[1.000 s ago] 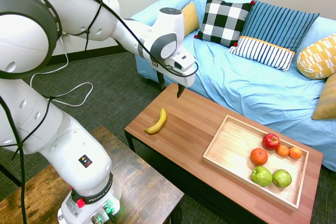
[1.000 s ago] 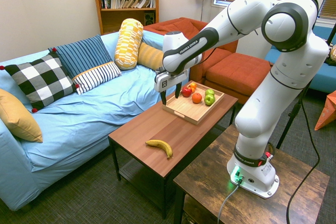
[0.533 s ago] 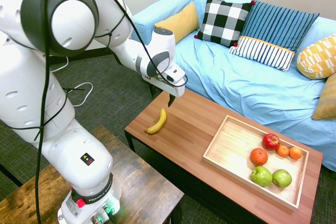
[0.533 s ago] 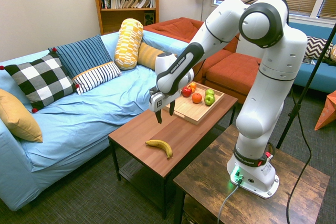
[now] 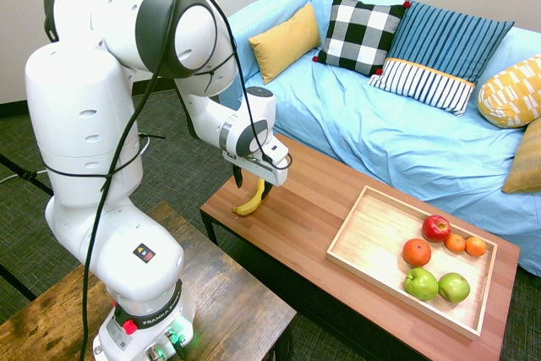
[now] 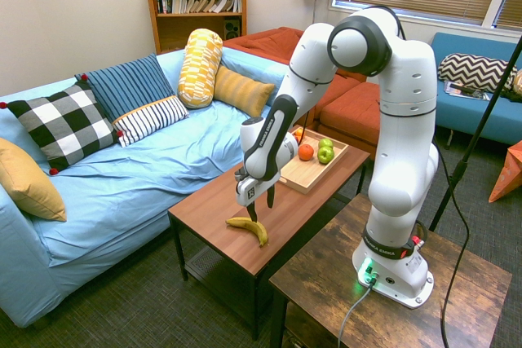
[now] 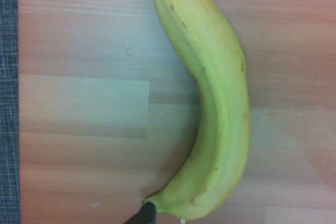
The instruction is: Put banana in the tray
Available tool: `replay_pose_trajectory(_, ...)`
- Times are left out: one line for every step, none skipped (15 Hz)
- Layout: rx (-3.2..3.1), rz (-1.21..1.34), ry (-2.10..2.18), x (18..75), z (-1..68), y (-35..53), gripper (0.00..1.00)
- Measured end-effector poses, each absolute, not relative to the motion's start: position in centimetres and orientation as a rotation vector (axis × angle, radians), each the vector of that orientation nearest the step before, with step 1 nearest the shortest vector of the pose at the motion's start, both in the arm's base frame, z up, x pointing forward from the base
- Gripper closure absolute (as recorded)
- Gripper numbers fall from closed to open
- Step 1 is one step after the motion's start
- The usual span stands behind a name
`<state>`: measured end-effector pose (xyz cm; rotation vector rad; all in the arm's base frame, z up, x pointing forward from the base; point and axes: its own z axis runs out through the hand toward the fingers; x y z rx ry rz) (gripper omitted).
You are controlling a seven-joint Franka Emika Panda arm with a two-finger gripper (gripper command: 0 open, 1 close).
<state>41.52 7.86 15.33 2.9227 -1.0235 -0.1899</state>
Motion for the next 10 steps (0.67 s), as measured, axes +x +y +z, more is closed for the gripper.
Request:
replay_pose_trajectory(2.918, -0.198, -1.022, 41.6, 14.8, 7.9, 0.0)
replay_pose_trajectory(2.914, -0.204, -1.018, 41.7, 14.2, 7.9, 0.0)
replay_pose_trajectory(2.909, -0.209, -1.016, 41.7, 13.6, 7.9, 0.0)
replay_pose_trajectory(2.906, -0.209, -1.014, 41.8, 13.0, 7.9, 0.0)
replay_pose_trajectory(2.902, -0.209, -1.013, 41.9, 12.4, 7.9, 0.0)
replay_pose_trajectory(2.9, -0.211, -1.013, 42.2, 11.9, 7.9, 0.0)
replay_pose_trajectory(2.899, -0.21, -1.014, 42.6, 11.6, 7.9, 1.0)
replay_pose_trajectory(2.901, -0.205, -1.016, 43.2, 11.3, 8.1, 1.0)
replay_pose_trajectory(2.903, -0.202, -1.015, 43.6, 11.1, 8.3, 1.0)
replay_pose_trajectory(2.904, -0.198, -1.012, 44.0, 10.8, 8.4, 1.0)
